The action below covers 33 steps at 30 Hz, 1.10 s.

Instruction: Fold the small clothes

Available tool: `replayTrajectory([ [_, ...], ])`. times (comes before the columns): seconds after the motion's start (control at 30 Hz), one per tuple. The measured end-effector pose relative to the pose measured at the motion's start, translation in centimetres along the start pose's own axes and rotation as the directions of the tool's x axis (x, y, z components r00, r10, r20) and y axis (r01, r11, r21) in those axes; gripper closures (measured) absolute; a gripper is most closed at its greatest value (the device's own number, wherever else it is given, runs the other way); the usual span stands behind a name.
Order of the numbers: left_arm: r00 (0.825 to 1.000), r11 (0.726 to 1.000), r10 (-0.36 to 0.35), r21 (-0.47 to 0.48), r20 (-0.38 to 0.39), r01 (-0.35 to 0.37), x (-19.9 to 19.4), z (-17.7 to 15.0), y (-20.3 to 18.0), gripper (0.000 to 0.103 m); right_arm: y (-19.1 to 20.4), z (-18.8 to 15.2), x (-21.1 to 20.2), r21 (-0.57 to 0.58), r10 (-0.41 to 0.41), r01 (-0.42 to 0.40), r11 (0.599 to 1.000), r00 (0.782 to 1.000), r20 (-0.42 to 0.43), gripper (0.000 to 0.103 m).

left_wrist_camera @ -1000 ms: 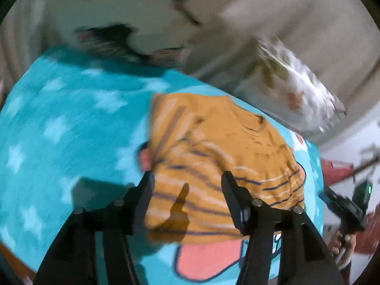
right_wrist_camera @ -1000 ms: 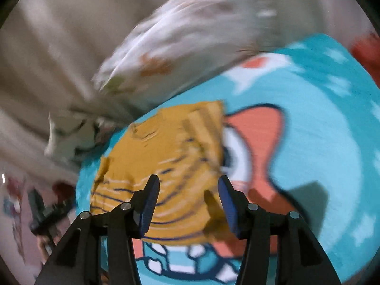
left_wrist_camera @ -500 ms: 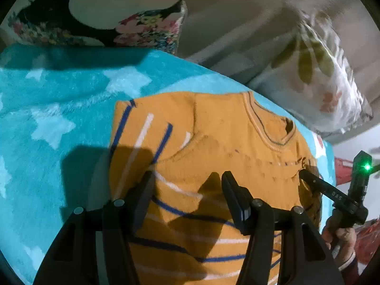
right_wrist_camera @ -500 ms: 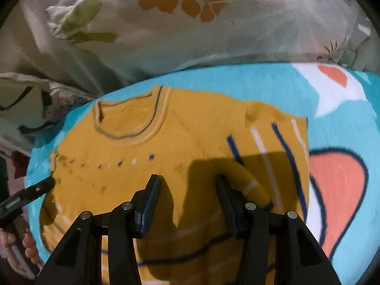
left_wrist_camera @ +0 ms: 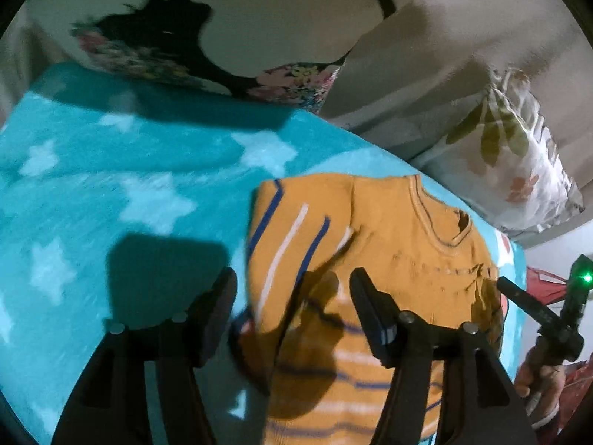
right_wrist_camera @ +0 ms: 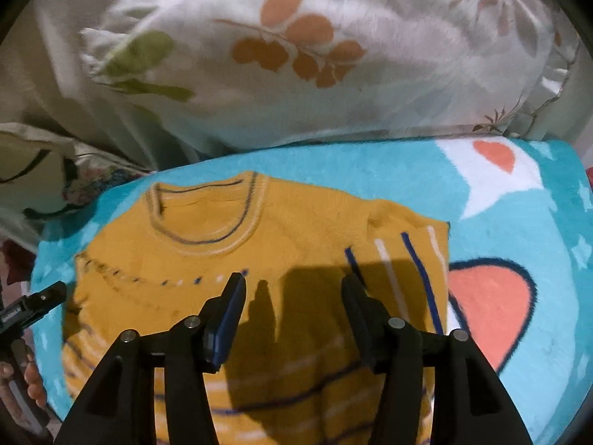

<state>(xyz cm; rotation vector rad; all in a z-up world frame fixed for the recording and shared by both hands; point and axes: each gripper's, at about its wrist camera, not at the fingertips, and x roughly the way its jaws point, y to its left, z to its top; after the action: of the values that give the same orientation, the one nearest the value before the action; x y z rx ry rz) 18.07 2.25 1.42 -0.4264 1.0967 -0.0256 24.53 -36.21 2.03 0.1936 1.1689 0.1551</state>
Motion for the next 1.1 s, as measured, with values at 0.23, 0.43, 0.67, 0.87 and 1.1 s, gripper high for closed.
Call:
replayTrajectory([
  [0.23, 0.99, 0.99, 0.144, 0.0, 0.011, -0.144, -2.8, -5.5, 0.1, 0.036, -0.6, -4.7, -2.7, -0.138, 0.003, -0.013, 0.99, 0.998, -0.07, 0.04],
  [0.43, 0.965, 0.966, 0.257, 0.01, 0.045, -0.257, -5.2, -9.7, -1.2, 0.036, -4.1, -8.4, -5.6, -0.369, -0.248, 0.211, 0.905, 0.967, -0.056, 0.04],
  [0.67, 0.944, 0.944, 0.317, 0.069, 0.097, -0.324, -6.2, -12.6, -5.3, 0.036, -7.8, -9.7, -9.8, -0.288, -0.22, 0.209, 0.934, 0.976, -0.004, 0.036],
  [0.87, 0.931, 0.929, 0.345, 0.098, 0.119, -0.357, -7.2, -15.0, -7.3, 0.036, -4.9, -11.8, -9.7, -0.293, -0.131, 0.13, 0.947, 0.991, 0.018, 0.035],
  [1.1, 0.913, 0.912, 0.388, 0.091, 0.128, -0.4, -8.6, -17.3, -7.4, 0.034, -2.4, -14.1, -8.2, -0.324, -0.038, 0.026, 0.946, 0.999, -0.03, 0.034],
])
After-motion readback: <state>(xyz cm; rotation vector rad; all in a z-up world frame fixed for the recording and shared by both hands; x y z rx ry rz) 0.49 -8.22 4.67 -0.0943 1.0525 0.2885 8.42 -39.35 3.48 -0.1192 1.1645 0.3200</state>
